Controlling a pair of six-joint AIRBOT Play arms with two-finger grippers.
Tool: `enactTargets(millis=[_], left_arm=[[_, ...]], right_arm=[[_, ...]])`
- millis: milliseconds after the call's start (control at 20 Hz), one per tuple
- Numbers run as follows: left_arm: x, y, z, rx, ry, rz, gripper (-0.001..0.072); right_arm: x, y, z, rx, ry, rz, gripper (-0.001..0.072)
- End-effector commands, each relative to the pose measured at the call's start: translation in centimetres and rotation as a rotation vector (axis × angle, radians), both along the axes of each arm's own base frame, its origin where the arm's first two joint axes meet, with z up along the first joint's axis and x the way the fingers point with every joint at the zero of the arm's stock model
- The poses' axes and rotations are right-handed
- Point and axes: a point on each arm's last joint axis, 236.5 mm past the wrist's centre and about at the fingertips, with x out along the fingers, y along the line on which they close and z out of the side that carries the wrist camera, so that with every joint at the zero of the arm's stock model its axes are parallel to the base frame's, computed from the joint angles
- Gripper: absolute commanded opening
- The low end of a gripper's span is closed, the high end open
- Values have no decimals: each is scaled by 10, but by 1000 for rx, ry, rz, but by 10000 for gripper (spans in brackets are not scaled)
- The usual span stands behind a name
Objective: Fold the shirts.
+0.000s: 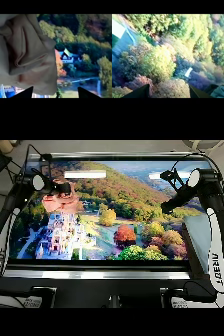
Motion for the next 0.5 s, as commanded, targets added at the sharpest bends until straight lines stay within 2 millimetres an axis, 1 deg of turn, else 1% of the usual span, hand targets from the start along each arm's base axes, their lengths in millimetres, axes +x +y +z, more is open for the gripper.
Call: enactTargets(millis=[0, 50, 100, 150, 250, 300, 350, 400, 450], left_arm=[[52, 68, -8, -167, -54, 294, 680], [56, 85, -27, -217, -7, 353, 680], [56, 94, -48, -254, 48, 388, 680], [53, 99, -71, -285, 108, 414, 680], [49, 100, -108, -299, 186, 433, 677], [50, 95, -120, -307, 204, 432, 672], [52, 92, -129, -316, 207, 431, 602], [54, 87, -132, -334, 211, 431, 264], [55, 82, -129, -355, 206, 427, 41]], right_arm=[[16, 3, 4, 12, -68, -8, 522], [16, 3, 4, 14, -66, -8, 522], [16, 4, 3, 16, -65, -8, 522], [17, 5, 1, 21, -65, -7, 522], [20, 8, -4, 34, -61, -8, 522], [21, 8, -7, 34, -56, -8, 522], [23, 8, -9, 34, -58, -8, 522], [26, 8, -7, 34, -75, -9, 522], [32, 6, -1, 26, -109, -7, 522]])
